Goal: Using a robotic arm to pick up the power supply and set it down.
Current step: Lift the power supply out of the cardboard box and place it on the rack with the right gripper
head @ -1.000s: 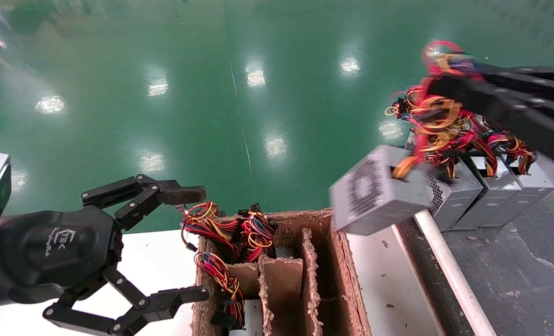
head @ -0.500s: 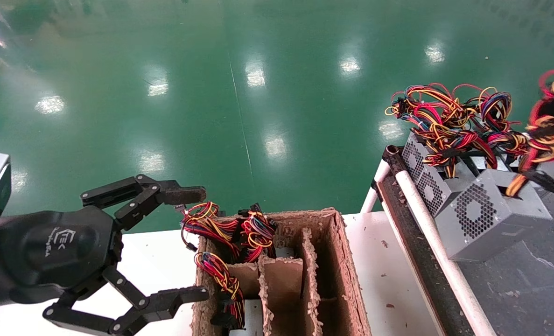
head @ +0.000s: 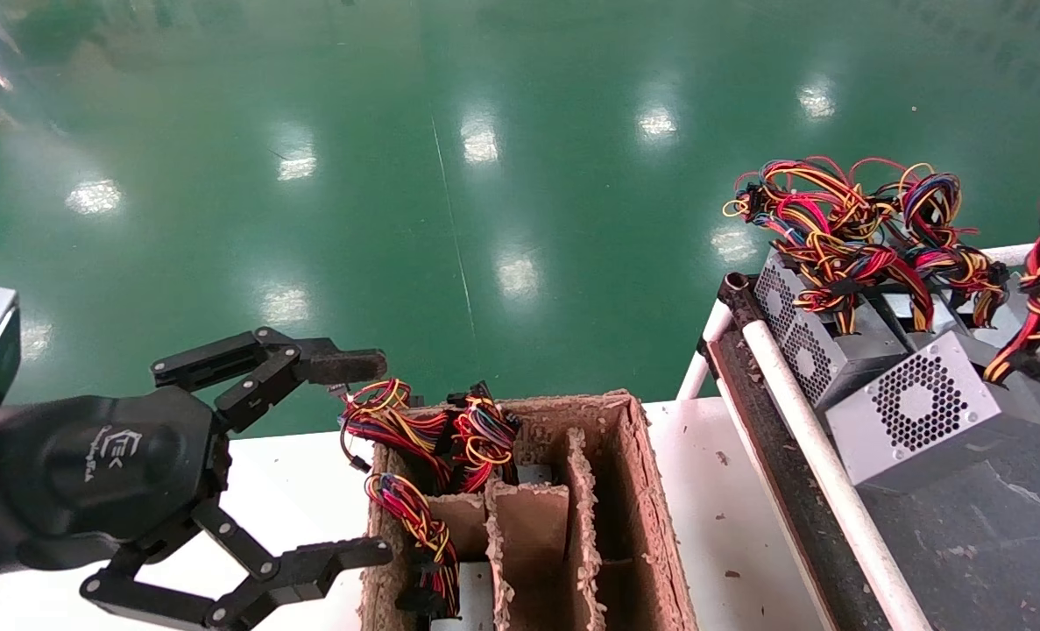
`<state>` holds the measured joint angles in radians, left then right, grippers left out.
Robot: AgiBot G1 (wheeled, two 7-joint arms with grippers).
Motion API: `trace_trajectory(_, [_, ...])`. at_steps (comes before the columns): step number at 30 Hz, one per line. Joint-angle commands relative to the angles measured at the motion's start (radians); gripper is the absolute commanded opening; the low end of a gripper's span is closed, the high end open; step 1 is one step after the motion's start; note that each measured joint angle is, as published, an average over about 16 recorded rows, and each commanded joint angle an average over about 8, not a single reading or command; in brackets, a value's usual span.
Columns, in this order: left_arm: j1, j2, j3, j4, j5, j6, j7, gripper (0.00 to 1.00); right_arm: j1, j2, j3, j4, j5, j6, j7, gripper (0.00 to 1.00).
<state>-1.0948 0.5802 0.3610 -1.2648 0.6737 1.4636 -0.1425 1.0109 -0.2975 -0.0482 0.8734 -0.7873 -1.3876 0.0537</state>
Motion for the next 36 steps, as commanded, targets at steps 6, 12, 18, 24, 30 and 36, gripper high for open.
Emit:
trace_trajectory(6, [0.000, 0.000, 0.000, 0.000, 0.000, 0.000, 0.000, 1.00, -0.041, 0.015, 0.019, 0.016, 0.015, 0.022, -0.005, 0.00])
trace_trajectory(12, [0.000, 0.000, 0.000, 0.000, 0.000, 0.000, 0.000, 1.00, -0.067, 0.007, 0.016, 0.052, 0.011, 0.045, 0.006, 0.00])
trace_trajectory(18, [0.000, 0.000, 0.000, 0.000, 0.000, 0.000, 0.000, 1.00, -0.068, -0.018, -0.001, 0.098, -0.006, 0.078, 0.028, 0.00])
trace_trajectory(24, [0.000, 0.000, 0.000, 0.000, 0.000, 0.000, 0.000, 1.00, -0.029, -0.058, -0.040, 0.139, -0.048, 0.111, 0.062, 0.01])
trace_trajectory(30, [0.000, 0.000, 0.000, 0.000, 0.000, 0.000, 0.000, 1.00, 0.040, -0.096, -0.083, 0.144, -0.097, 0.126, 0.100, 0.70])
trace_trajectory(36, [0.000, 0.000, 0.000, 0.000, 0.000, 0.000, 0.000, 1.00, 0.099, -0.118, -0.112, 0.124, -0.128, 0.111, 0.124, 1.00])
